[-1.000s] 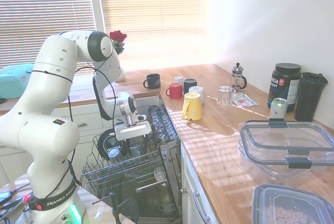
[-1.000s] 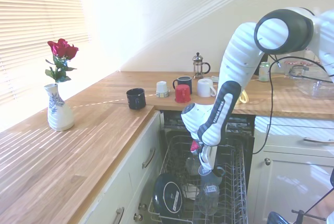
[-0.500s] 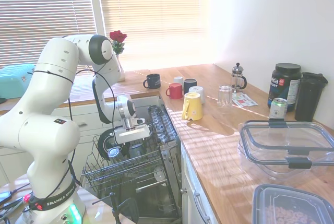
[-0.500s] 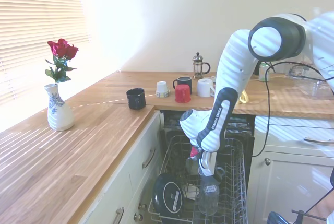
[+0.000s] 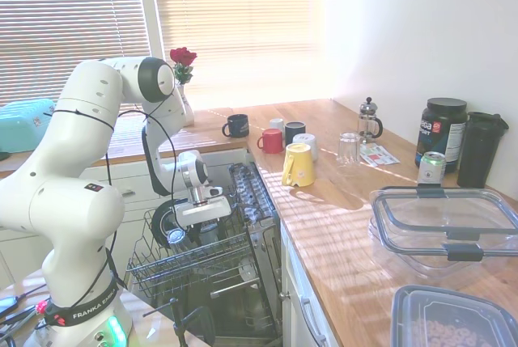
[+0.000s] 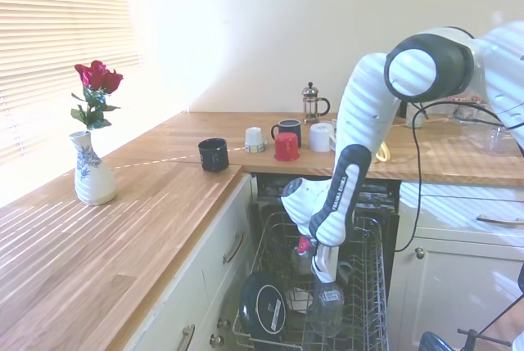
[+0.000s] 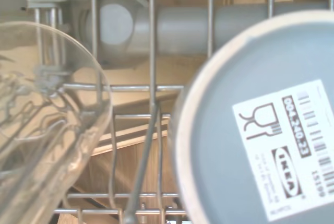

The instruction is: Unload the mug from the dish rack

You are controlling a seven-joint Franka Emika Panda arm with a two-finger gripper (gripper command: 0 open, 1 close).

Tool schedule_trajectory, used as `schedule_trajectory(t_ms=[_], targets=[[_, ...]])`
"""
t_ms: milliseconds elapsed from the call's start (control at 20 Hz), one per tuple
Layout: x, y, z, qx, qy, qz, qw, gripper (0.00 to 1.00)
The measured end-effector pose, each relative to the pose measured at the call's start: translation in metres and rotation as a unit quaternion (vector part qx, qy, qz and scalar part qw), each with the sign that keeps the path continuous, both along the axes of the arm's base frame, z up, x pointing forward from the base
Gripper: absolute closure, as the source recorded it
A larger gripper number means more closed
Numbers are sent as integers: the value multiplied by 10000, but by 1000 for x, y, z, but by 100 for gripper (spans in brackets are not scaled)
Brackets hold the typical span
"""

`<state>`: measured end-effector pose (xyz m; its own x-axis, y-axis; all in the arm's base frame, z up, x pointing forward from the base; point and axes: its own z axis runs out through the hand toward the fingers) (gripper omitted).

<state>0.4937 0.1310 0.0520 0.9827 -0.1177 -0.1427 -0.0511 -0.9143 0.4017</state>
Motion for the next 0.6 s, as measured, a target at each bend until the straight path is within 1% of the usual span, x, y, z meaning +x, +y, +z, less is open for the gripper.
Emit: schedule_trajectory(t_ms=[600], targets=[[3,-2,0,-80,-88,-114,9999,100]])
